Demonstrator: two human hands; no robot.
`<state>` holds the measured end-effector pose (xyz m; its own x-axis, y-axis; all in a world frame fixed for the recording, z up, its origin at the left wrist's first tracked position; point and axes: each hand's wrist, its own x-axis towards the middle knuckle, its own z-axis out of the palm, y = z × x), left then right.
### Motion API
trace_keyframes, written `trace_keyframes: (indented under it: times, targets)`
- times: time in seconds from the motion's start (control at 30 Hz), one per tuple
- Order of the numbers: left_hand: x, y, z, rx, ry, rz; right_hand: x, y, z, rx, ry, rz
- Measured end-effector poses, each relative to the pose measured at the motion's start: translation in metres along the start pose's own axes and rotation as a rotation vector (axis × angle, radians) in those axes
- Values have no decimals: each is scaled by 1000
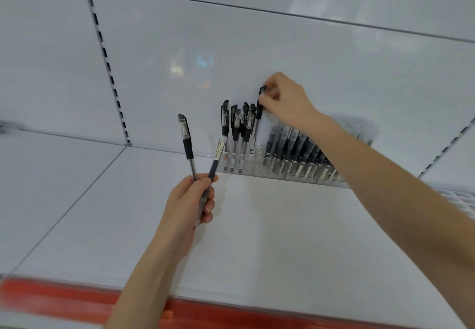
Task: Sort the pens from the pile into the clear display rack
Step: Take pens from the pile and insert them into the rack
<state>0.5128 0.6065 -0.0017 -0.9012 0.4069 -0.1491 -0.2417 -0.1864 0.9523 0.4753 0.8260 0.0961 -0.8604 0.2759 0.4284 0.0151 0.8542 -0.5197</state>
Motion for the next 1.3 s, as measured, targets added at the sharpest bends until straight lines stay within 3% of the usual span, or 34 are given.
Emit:
trace_keyframes:
  times: [0.43, 0.63, 0.8, 0.87, 1.0, 1.07, 1.17, 1.3]
  targets:
    - [-7, 3, 2, 0, -12, 8, 1, -6, -9, -139, -43, -100]
    - [-11, 7, 1, -5, -25, 23, 0, -11, -11, -271, -201, -94]
    - [-15, 7, 0, -8, -70, 42, 1, -17, -11, -357, -219, -120]
    - [-17, 9, 0, -21, -87, 56, -5, -18, -12, -322, -140, -126]
    - [-19, 12, 0, -86, -98, 73, -42, -34, -19, -26, 160, -192]
    - [-20, 14, 4, -108, -117, 79, -70, -42, -16, 12, 92, -309]
    - [-22, 17, 11, -125, -149, 70, -100, -34, -3, -159, -87, -536]
    - [-24, 18, 20, -123, -211, 21, -111, -16, 2, -390, -120, -601]
